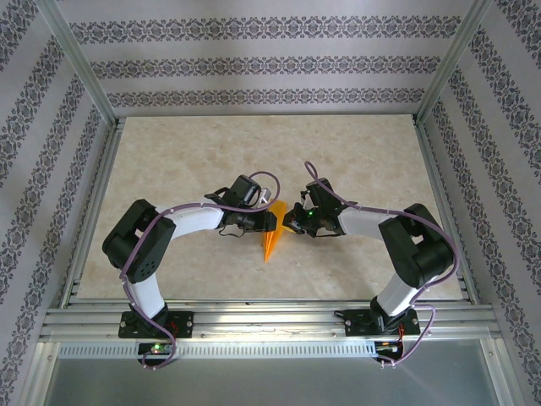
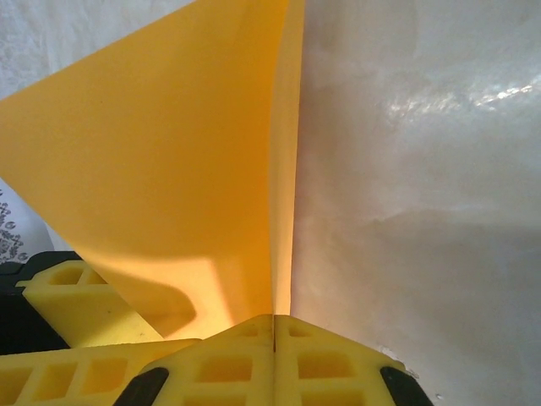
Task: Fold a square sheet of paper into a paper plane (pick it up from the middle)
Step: Rotate the paper plane at the center of the table.
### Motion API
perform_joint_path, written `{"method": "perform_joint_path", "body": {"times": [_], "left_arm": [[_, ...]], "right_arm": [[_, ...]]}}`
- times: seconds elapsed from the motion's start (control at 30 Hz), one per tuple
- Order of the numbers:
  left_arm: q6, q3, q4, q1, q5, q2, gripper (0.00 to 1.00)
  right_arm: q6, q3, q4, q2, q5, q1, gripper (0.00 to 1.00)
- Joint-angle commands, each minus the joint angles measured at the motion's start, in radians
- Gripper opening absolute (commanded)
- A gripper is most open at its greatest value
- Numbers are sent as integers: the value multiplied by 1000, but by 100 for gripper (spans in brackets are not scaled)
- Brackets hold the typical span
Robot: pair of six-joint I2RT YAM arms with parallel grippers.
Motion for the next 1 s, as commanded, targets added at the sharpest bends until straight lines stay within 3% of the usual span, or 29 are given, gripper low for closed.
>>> {"method": "perform_joint_path", "body": {"times": [0.0, 0.63, 0.97], "left_arm": [[26, 26, -62, -9, -4, 9, 30], [-72, -12, -32, -9, 80, 6, 36], [-47, -7, -67, -18, 68, 17, 34]], "right_arm": [[-10, -3, -4, 17, -8, -5, 3], [-7, -3, -4, 15, -7, -5, 3], [-5, -3, 0, 17, -9, -5, 3]]}}
